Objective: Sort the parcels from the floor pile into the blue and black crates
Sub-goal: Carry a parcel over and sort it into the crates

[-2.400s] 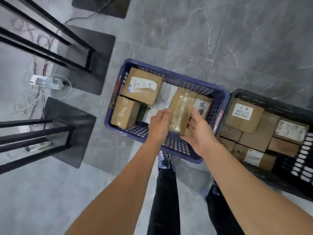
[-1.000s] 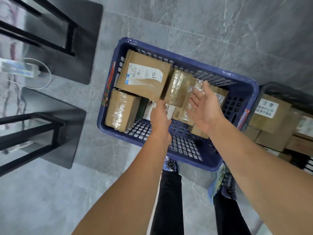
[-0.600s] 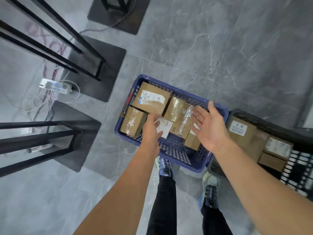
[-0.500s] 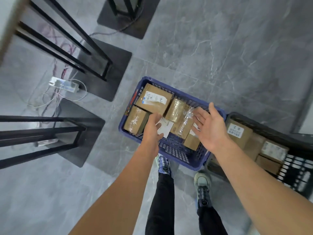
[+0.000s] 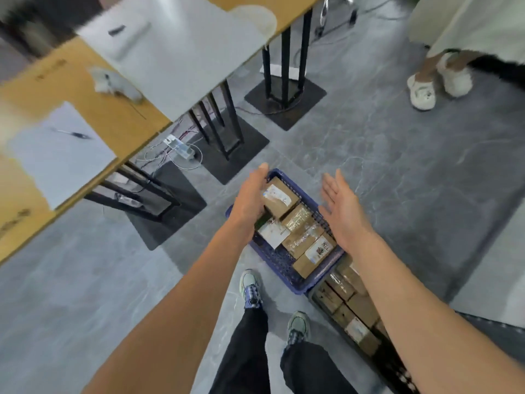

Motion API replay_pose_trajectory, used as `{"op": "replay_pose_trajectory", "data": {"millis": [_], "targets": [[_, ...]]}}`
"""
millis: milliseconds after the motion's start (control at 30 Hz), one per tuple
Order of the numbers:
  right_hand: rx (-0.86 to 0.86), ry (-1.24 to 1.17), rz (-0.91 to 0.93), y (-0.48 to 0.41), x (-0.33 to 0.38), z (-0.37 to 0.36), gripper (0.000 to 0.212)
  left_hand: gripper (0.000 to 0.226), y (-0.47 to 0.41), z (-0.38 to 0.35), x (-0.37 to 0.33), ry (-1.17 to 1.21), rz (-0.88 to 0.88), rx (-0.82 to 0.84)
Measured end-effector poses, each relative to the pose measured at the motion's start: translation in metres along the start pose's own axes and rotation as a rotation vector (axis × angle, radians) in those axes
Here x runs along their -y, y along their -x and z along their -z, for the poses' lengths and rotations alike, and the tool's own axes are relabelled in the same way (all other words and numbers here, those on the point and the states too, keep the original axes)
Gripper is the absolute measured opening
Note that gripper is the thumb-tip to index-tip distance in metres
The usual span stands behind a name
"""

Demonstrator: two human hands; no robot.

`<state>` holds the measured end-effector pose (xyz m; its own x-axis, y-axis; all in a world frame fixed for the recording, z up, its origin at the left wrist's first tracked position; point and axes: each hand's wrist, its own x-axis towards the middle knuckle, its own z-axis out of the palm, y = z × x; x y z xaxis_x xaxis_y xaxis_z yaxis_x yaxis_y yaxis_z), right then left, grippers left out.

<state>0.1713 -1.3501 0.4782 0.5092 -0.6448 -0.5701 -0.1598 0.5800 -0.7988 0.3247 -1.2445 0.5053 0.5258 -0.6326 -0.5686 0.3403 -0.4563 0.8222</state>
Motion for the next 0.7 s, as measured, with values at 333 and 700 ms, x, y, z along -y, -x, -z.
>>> {"op": "replay_pose_trajectory", "data": {"millis": [333, 700], "targets": [[0.305, 0.188, 0.192, 0.094, 0.079, -0.110, 0.070, 0.078, 0.140, 0.100, -0.058, 0.175, -0.209, -0.254], [0.670, 0.262, 0.176, 0.226, 0.031, -0.293, 0.071, 0.049, 0.325, 0.251, -0.003, 0.413, -0.288, -0.571]]}}
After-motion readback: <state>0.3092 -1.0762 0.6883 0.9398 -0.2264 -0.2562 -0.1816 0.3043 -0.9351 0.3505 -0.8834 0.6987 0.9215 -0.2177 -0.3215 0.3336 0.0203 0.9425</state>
